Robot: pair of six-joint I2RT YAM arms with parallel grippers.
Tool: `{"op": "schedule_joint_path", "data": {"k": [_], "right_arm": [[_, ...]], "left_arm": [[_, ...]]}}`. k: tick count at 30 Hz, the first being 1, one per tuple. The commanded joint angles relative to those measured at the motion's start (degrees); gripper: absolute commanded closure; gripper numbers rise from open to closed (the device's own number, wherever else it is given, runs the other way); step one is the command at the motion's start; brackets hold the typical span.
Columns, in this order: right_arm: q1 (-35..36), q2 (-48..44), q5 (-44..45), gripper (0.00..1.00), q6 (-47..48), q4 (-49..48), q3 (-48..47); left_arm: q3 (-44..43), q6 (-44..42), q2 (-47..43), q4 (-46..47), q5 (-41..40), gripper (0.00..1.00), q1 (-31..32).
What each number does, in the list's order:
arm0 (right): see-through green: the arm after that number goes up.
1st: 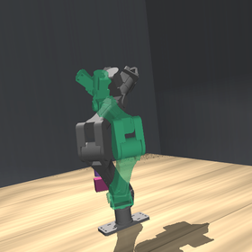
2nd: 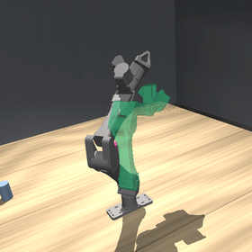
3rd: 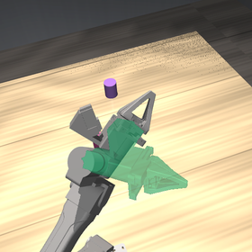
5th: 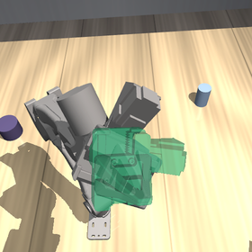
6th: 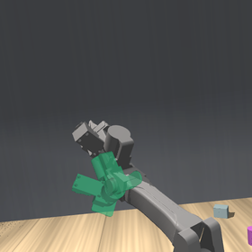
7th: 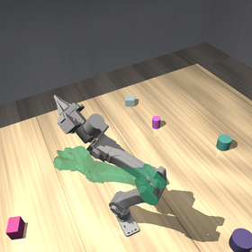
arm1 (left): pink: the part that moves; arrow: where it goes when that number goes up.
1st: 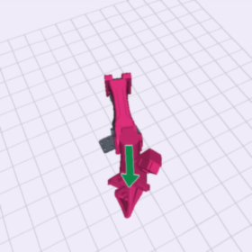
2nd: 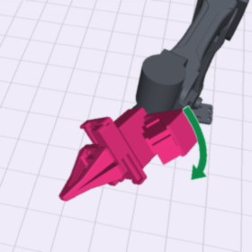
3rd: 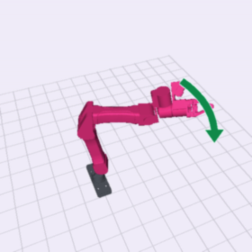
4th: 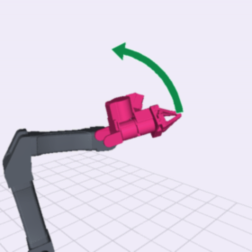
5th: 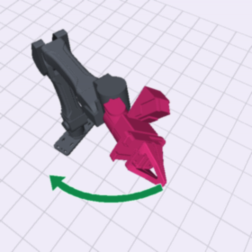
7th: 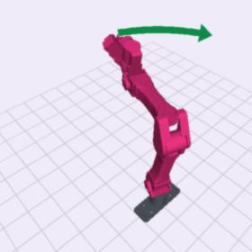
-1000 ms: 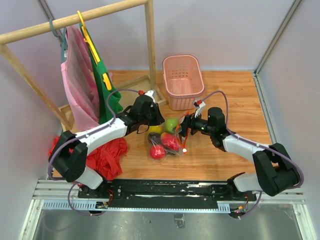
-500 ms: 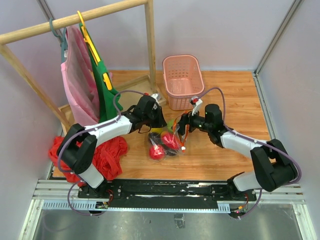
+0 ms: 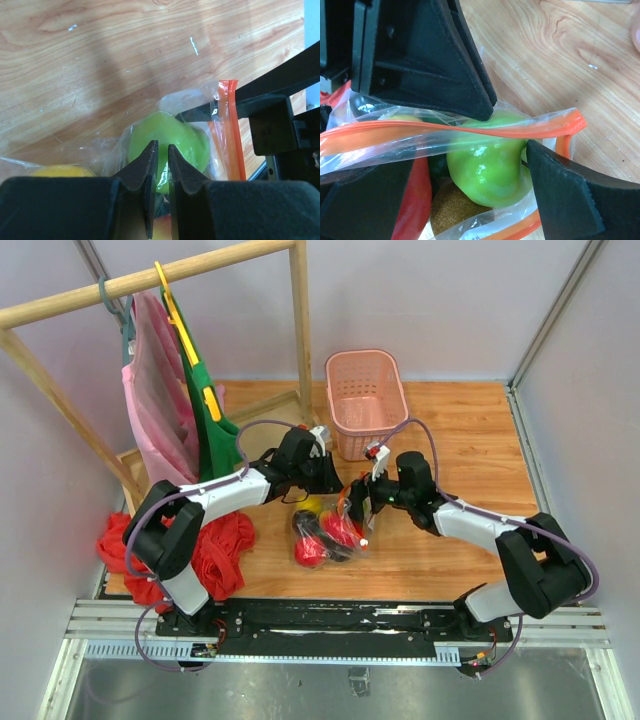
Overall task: Open the zip-top bag and remove the fake food
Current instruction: Pick up the fake fruit from the zipper food storage bag.
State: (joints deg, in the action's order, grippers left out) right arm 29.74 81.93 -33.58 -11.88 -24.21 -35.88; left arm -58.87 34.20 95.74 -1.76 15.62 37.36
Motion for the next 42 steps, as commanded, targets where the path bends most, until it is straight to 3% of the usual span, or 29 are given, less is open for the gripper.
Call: {"op": "schedule_joint_path", "data": {"k": [1,8,17,27,42], "right_arm": [[1.5,0.6,2.6,0.05,3.9,3.3,-0.3],[1.5,1.0,4.8,0.02,8.1,7.6,-1.7],[1.6,0.3,5.2,0.23,9.5,6.8,-0.4],[-4.5,-3.4,-6.3,0.45,5.6,1.1,0.1],[-9.0,-10.7,-12.4,0.52,18.4,13.9,1.5]], "left_arm": [[-1.3,0.6,0.8,2.5,2.4,0.82,0.3],[-0.6,1.0,0.6,2.7,2.8,0.82,0.3],[0.2,-1.3,-3.3,-2.6,-3.7,0.79,-0.2],[3.6,1.2,-7.6,-2.6,-3.2,0.78,-0.2],[1.2,5.2,-15.0,-3.8,-3.5,0.73,-0.2]]}}
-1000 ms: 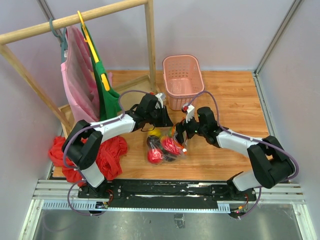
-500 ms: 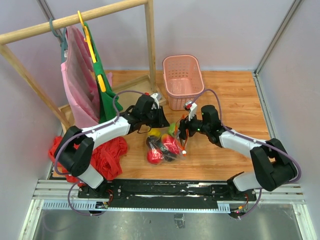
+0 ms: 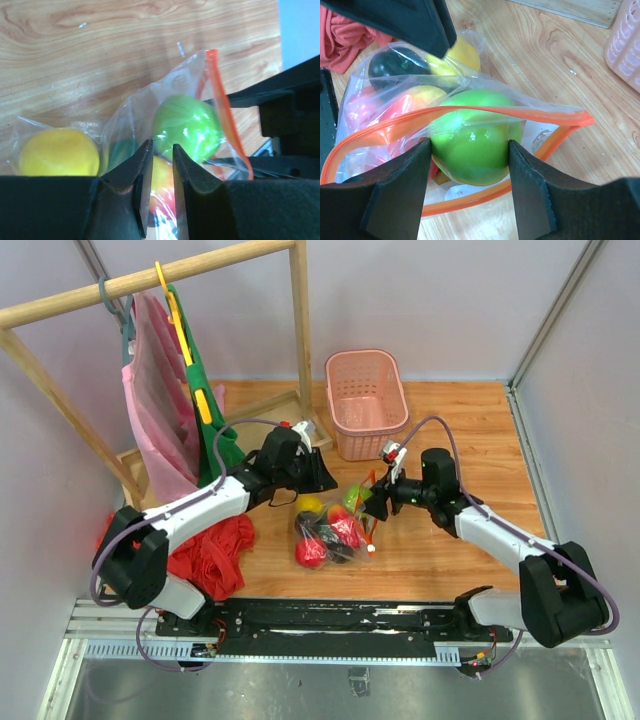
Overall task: Open the zip-top bag and remove the fake food
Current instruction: Pick up the fake fruit from the zipper food storage bag.
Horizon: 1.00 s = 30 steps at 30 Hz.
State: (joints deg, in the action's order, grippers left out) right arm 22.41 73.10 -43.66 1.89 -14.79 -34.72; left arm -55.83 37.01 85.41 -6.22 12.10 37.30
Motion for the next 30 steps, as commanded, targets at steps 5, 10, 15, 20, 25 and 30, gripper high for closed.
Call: {"op": "schedule_joint_path", "data": {"k": [5,10,15,20,25,30], "right_arm": [[-3.0,-2.2,-3.0,0.52,8.5,10.8,-1.0],[-3.8,-2.2,-3.9,0.52,14.0,16.9,-2.5],[-6.4,-2.6,-7.8,0.52,17.5,21.4,-3.9],[-9.4,-3.6,-14.2,0.52,22.8,27.3,-5.5],[-10.1,-3.5,-17.1,0.53,30.6,34.6,-6.7],[-11.9,-3.9,-17.6,0.53,33.5,37.9,-6.4]], "left_arm": [[-1.3,5.1,-7.9,1.0,1.2,0.72,-0.1],[-0.3,7.3,-10.2,2.0,1.9,0.68,-0.1],[-1.6,7.6,-9.8,0.9,3.3,0.62,0.3],[-3.1,5.1,-8.9,0.8,1.9,0.55,2.5],[-6.8,0.2,-5.8,0.7,-1.1,0.46,8.2],[-10.2,-3.8,-2.3,-2.6,-6.2,0.44,12.5]]}}
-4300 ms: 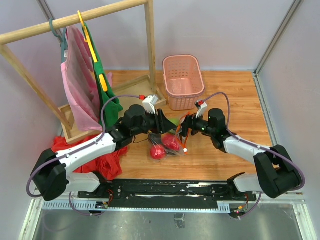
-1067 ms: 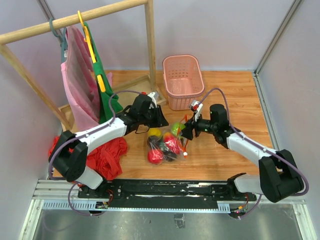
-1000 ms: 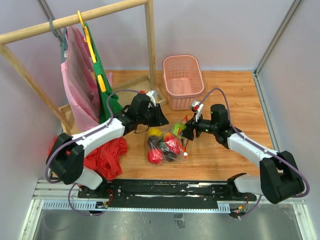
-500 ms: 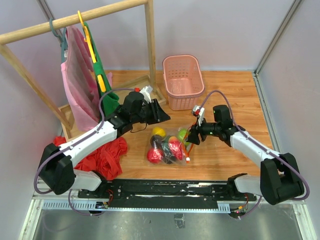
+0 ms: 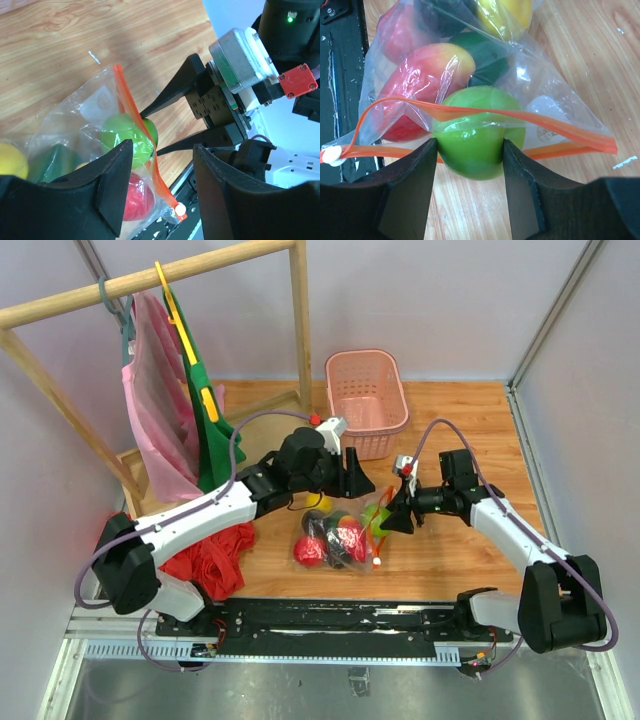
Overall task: Open the zip-top bag and remove the fake food
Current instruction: Pick up the fake fruit from the zipper food storage bag.
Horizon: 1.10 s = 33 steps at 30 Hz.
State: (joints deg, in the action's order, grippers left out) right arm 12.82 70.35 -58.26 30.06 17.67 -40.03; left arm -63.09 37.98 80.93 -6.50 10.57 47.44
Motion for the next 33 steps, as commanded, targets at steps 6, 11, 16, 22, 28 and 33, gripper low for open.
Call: {"op": "schedule_joint_path", "data": {"k": [6,11,16,22,28,33], "right_arm": [[-3.1,-0.7,-0.2,0.53,2.5,0.2,0.8],[-2.3,1.9,4.5,0.53,-0.3,-5.6,0.8],[-0.3,4.9,4.1,0.53,1.8,-4.3,-1.1],[2.5,5.8,3.7,0.44,3.9,-2.4,-2.1],[6.0,7.1,10.1,0.3,3.2,-2.5,-3.4],[7.9,8.9,13.7,0.25,2.6,-2.4,-4.6]], "left_arm": [[-1.4,-3.6,2.9,-0.8,-4.6,0.44,3.1],[-0.7,-3.0,3.9,-1.8,-5.7,0.48,3.1],[1.3,-2.3,4.5,-1.8,-6.8,0.51,3.1],[2.9,-2.8,5.6,-1.8,-8.6,0.58,3.0],[1.6,-4.8,11.1,-1.2,-7.8,0.59,2.9],[0.8,-6.7,15.0,-1.7,-9.4,0.6,1.5]]}}
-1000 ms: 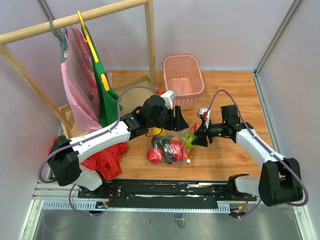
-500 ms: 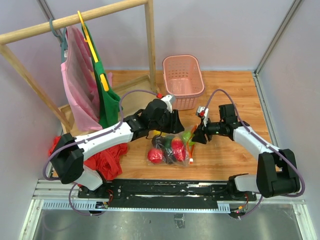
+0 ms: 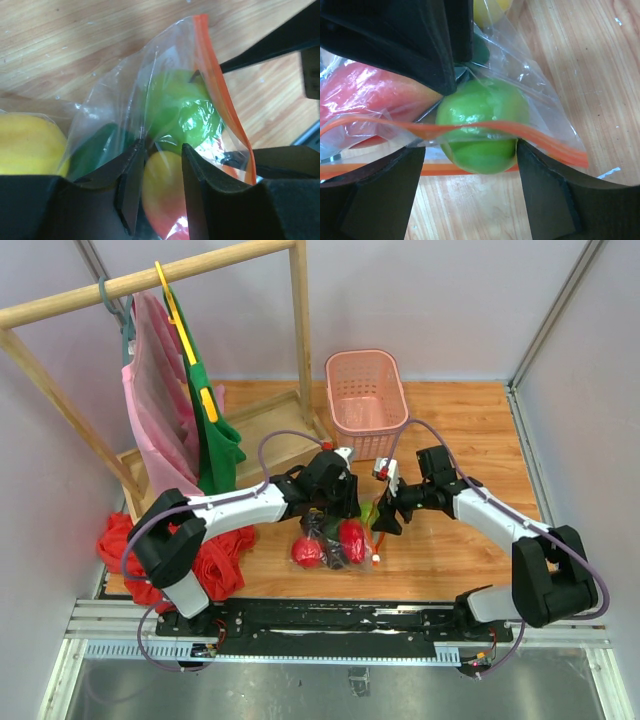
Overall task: Open the zip-top bag and remove the fake food
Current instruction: Pick up the fake fruit from the zipper food storage bag.
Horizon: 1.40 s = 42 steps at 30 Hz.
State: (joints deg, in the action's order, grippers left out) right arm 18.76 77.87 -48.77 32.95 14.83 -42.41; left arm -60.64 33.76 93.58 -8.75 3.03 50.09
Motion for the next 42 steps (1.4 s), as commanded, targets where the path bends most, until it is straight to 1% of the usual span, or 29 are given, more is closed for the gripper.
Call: {"op": "schedule_joint_path", "data": {"k": [1,7,12,17,19,21,24,26,29,32,36,40,42], "right_arm": [[2.6,1.8,4.5,0.25,-0.3,0.8,-2.6],[5.3,5.0,5.6,0.25,-2.0,1.4,-4.9],[7.6,8.9,9.4,0.25,-5.2,3.1,-7.2],[8.9,11.4,13.3,0.25,-7.1,5.4,-8.6],[8.9,11.2,14.4,0.24,-7.2,5.9,-8.6],[8.9,10.9,15.7,0.16,-7.2,6.3,-8.4],[8.9,10.7,16.4,0.15,-7.3,7.2,-8.1],[8.9,10.7,16.4,0.19,-7.7,7.3,-7.9],[8.9,10.4,15.8,0.31,-8.0,7.4,-7.7],[8.8,8.7,14.6,0.46,-7.7,7.8,-7.6],[7.8,5.3,13.4,0.61,-6.8,9.3,-7.7],[5.4,2.3,10.8,0.69,-5.9,11.6,-8.0],[4.3,1.1,10.2,0.72,-5.3,13.1,-8.3]], "left_arm": [[-1.8,-2.7,3.1,0.5,-1.9,0.6,-1.7],[-2.8,-4.2,6.7,2.6,-0.6,0.61,-3.1],[-3.3,-4.5,9.1,3.5,2.9,0.62,-3.1],[-2.2,-4.0,9.4,4.6,3.6,0.62,-3.2],[-2.0,-3.7,9.3,4.7,3.6,0.62,-3.5],[-1.7,-3.3,9.0,5.1,3.7,0.62,-3.9],[-1.3,-2.6,8.2,5.6,3.5,0.62,-4.5],[-1.2,-2.2,7.4,5.7,3.3,0.61,-4.8],[-0.6,-1.7,5.3,5.5,2.6,0.58,-5.2],[0.4,-1.0,2.2,5.6,1.7,0.55,-5.7],[1.4,-0.9,-3.0,5.5,0.3,0.52,-6.0],[1.6,-1.3,-9.0,5.5,-0.7,0.5,-6.0],[2.0,-1.4,-11.8,5.8,-1.1,0.49,-6.0]]}}
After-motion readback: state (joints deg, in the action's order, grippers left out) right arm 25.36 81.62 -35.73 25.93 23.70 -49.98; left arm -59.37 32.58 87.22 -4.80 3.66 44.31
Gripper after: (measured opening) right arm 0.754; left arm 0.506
